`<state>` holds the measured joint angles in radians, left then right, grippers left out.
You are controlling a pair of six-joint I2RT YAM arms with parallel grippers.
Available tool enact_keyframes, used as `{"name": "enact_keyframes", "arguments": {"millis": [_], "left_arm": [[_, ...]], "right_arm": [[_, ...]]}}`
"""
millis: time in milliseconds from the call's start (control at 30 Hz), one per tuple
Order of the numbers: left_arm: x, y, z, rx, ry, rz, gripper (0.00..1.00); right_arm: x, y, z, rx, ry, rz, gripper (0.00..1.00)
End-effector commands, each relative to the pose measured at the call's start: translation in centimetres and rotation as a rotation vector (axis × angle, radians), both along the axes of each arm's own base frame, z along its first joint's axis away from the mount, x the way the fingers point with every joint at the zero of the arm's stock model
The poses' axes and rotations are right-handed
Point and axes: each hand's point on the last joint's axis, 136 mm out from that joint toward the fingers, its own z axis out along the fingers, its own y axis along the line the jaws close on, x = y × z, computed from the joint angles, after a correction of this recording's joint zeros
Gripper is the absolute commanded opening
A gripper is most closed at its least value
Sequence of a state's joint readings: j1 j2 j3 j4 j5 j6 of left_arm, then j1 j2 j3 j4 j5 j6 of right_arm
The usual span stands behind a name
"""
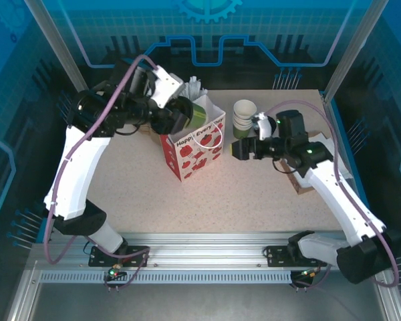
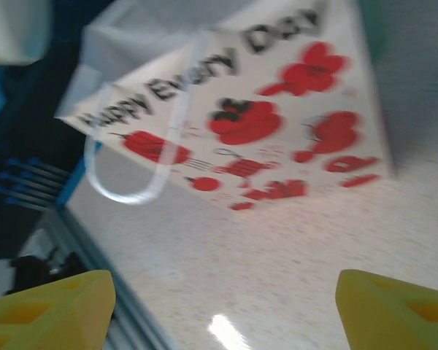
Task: Pack the takeout coffee
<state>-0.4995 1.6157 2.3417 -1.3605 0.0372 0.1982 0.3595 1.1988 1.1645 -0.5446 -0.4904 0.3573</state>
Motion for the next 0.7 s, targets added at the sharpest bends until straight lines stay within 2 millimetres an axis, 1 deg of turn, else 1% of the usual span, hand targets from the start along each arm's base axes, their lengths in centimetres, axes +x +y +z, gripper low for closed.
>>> {"name": "enact_keyframes", "arguments": {"millis": [0,67,100,200,300,400,500,667], "left_arm": [[1.5,2.2,-1.2,0.071,0.027,0.081,0.48],[2.3,2.8,-2.1,0.105,0.049,0.103,0.48],[2.8,3.1,-2.5,0.122,0.059,0.112,0.48],[3.9,3.0,-3.7,0.146,0.087,0.114,0.48],[4.8,2.8,-5.2,0.189,0.128,0.101,0.48],[5.6,2.9,-6.9,0.244,0.172,0.095,0.48],[6.2,2.4,-8.2,0.264,0.2,0.081,0.48],[7.3,1.9,-10.0,0.291,0.236,0.066,0.48]], "right_arm": [[-0.1,3.9,2.7,0.141,0.005,0.124,0.78],[0.2,5.0,3.0,0.165,0.01,0.149,0.76],[0.5,5.4,2.9,0.161,0.013,0.148,0.73],[1.3,6.0,2.2,0.136,0.022,0.134,0.59],[1.8,6.2,1.2,0.11,0.035,0.12,0.46],[1.9,6.2,0.4,0.072,0.032,0.106,0.37],[2.0,6.1,-0.1,0.054,0.035,0.098,0.28],[1.8,6.1,-0.3,0.042,0.038,0.103,0.18]]}}
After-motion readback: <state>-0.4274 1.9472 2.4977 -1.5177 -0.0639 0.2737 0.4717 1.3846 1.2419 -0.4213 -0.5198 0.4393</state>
